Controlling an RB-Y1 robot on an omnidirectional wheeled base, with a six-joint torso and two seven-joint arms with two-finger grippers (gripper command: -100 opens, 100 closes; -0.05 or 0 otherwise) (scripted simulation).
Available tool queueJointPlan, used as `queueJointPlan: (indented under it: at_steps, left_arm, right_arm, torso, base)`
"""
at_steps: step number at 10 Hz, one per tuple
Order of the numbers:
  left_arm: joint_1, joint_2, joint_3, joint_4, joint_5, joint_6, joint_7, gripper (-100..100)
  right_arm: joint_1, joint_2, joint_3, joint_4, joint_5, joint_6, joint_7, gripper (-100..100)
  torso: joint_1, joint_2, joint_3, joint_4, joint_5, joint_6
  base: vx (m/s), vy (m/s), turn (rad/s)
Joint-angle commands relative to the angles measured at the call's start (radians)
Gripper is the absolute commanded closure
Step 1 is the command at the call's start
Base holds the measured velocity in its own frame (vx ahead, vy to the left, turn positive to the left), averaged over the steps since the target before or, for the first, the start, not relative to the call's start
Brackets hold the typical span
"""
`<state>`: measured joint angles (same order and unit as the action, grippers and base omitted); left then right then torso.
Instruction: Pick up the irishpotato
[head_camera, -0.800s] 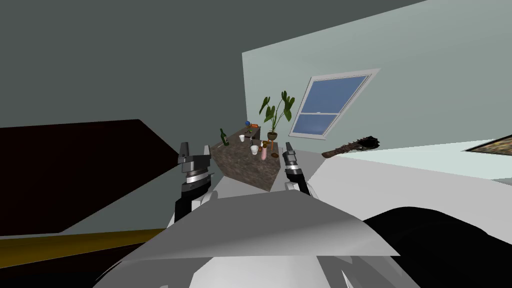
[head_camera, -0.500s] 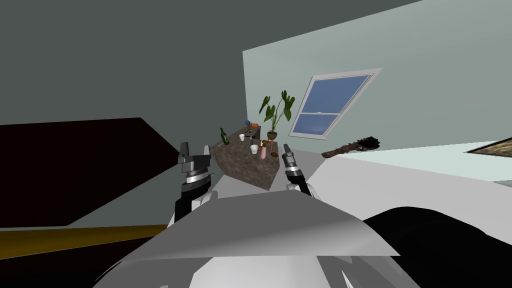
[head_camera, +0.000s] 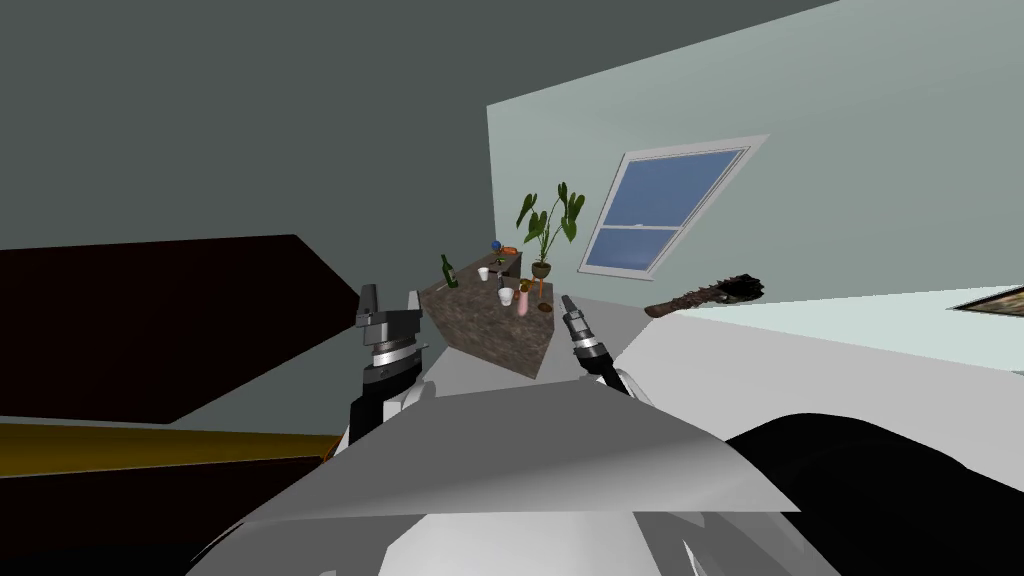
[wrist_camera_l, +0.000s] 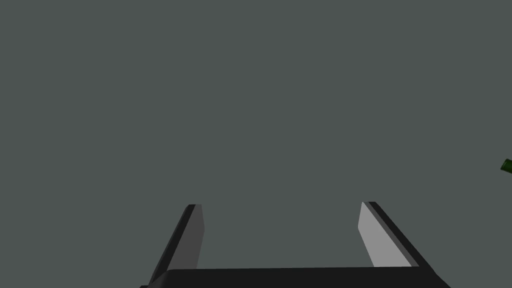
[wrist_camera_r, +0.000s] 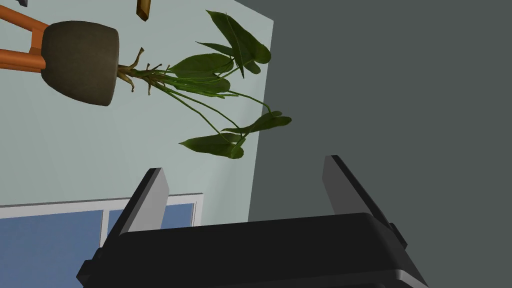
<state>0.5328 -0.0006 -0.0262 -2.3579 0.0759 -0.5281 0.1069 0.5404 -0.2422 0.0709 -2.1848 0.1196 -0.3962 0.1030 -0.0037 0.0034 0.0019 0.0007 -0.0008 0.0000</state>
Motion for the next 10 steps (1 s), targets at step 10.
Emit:
queueJointPlan:
  at_steps: [10]
  left_arm:
    - [0.0, 0.0, 0.0, 0.0, 0.0, 0.0, 0.0, 0]
  right_arm:
    - [0.093, -0.283, 0.039, 0.082, 0.021, -0.004, 0.046, -100]
  torso:
    - [0.0, 0.0, 0.0, 0.0, 0.0, 0.0]
  base:
    - [-0.05, -0.063, 0.048]
